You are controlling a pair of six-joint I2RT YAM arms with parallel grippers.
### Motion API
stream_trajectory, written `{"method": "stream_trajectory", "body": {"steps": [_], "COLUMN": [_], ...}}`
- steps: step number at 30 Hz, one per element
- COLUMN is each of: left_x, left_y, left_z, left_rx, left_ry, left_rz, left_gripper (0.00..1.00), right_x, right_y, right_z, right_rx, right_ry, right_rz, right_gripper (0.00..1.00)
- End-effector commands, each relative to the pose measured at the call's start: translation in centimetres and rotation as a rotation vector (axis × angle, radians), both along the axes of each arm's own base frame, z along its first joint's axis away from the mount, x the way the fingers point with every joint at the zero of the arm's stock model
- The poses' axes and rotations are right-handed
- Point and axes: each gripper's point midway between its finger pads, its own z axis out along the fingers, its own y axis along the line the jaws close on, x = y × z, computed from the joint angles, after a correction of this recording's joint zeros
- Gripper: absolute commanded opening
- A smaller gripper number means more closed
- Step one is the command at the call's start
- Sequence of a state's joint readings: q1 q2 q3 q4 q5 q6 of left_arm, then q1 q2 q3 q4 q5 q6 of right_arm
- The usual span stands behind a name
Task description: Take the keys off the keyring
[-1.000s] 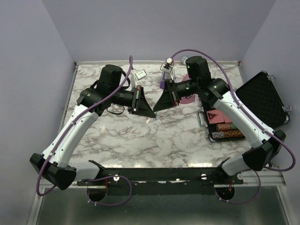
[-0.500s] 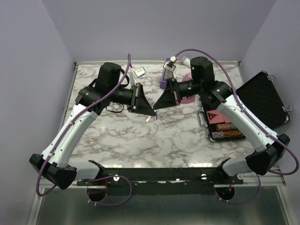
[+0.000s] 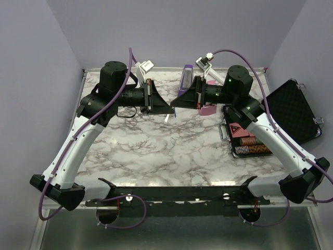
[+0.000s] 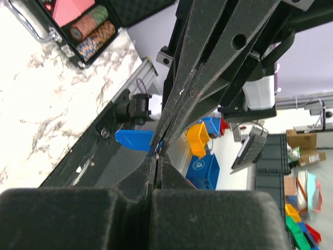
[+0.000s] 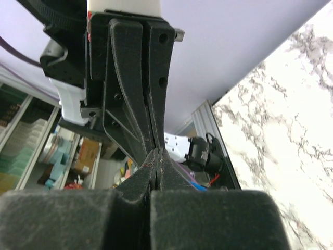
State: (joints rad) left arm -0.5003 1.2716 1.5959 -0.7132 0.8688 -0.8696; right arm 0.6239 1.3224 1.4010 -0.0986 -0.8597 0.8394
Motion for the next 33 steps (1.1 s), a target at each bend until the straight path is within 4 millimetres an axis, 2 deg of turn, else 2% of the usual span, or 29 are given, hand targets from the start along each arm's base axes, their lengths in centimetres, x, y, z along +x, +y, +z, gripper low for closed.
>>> {"method": "stream_trajectory", "body": {"steps": [1,12,21,22,24,26,27,28,33], "left_x": [4.6,5.5,4.9,4.7,4.2,3.6,3.2,2.9,1.2], "left_y": [-1.0,-0.6,-0.7,-0.7,-0.7,-0.8,-0.6,-0.5,0.2], "left_z": [3.7,8.1,7.4,7.3,6.8,5.9,5.3,4.6,2.8], "left_rx": [-0.106,-0.236,-0.251,-0.248,-0.23,-0.205,-0.185,-0.167,-0.122], "left_ry": [-0.181,-0.315,-0.321,-0.325,-0.338,-0.351,-0.351,-0.356,-0.365], "left_rz": [0.174,0.269,0.256,0.247,0.218,0.177,0.163,0.152,0.103], "left_gripper": [0.0,0.0,0.0,0.0,0.0,0.0,0.0,0.0,0.0], "right_x": [-2.0,-1.5,-1.7,-1.8,-1.8,-1.7,-1.6,-1.3,-0.5], "right_y": [1.3,1.5,1.3,1.3,1.2,1.0,0.9,0.8,0.4], "right_z": [1.2,2.1,2.4,2.5,2.8,3.3,3.9,4.4,5.7], "right_rx": [0.066,0.112,0.122,0.122,0.122,0.126,0.135,0.137,0.155], "right_ry": [0.008,0.014,0.011,0.011,-0.002,-0.017,-0.034,-0.046,-0.089], "right_rz": [0.064,0.049,0.041,0.045,0.037,0.019,0.008,-0.015,-0.088], "right_gripper": [0.01,0.01,0.01,0.12,0.5,0.74,0.92,1.0,1.0]}}
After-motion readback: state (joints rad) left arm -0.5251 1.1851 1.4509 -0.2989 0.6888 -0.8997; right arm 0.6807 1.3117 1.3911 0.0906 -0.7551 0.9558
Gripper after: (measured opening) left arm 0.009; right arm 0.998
